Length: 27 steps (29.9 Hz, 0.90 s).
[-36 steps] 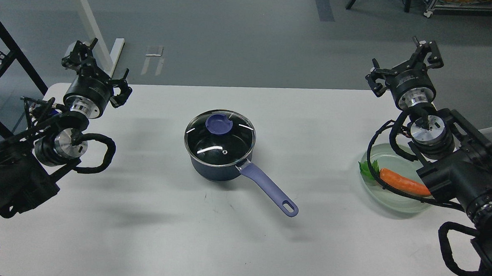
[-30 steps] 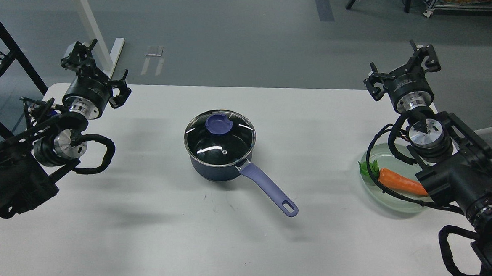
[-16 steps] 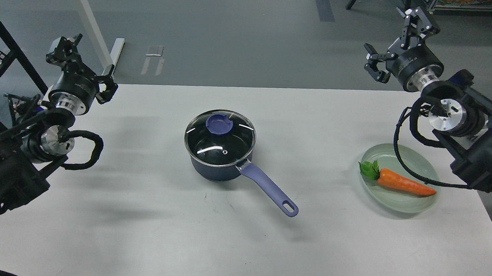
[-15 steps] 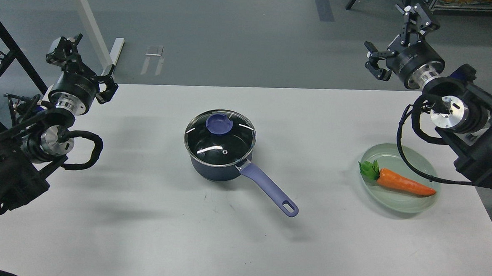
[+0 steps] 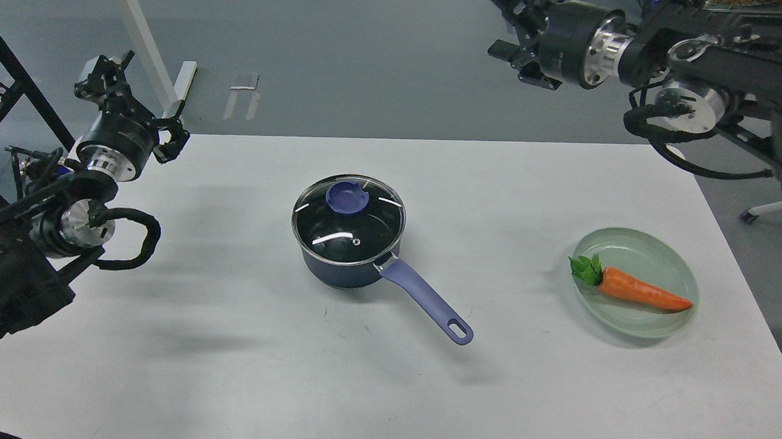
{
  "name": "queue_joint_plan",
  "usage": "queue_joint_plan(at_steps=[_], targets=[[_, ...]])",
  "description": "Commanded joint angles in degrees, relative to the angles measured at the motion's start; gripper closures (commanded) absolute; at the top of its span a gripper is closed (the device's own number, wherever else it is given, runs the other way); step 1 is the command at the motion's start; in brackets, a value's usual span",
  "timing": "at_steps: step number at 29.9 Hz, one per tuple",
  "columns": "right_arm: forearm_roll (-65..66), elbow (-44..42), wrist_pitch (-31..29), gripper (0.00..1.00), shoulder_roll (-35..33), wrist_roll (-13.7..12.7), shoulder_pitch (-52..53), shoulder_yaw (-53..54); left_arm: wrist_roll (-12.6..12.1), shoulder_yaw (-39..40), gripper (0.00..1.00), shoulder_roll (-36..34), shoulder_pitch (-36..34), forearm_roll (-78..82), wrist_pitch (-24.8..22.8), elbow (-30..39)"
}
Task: Open pot lid
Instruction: 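Grasp the purple pot handle with the right gripper to steady it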
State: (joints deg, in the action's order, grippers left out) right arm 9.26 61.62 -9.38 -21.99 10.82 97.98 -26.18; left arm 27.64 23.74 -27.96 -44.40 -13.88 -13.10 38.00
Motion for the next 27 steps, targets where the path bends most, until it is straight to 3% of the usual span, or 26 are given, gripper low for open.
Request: queue_joint_plan(at_steps=[1, 11, 21, 27], targets=[[9.3, 5.0, 1.6, 0.00, 6.2, -0.7, 5.3, -8.5, 0.0, -0.1, 0.01, -0.2, 0.0, 0.3, 0.2, 0.0], [17.2, 16.2, 7.7, 0.00, 21.3, -2.2, 10.9, -25.5, -0.1, -0.1, 0.01, -0.6, 0.0, 1.0, -0.7, 0.0], [19.0, 24.0, 8.9, 0.07, 22.0, -2.6, 10.9, -32.1, 0.0, -0.1, 0.01, -0.9, -0.4, 1.0, -2.5, 0.0], [19.8, 24.4, 8.9, 0.23, 22.0, -6.4, 9.8, -32.3, 0.0, -0.1, 0.01, -1.0, -0.4, 1.0, -2.3, 0.0]])
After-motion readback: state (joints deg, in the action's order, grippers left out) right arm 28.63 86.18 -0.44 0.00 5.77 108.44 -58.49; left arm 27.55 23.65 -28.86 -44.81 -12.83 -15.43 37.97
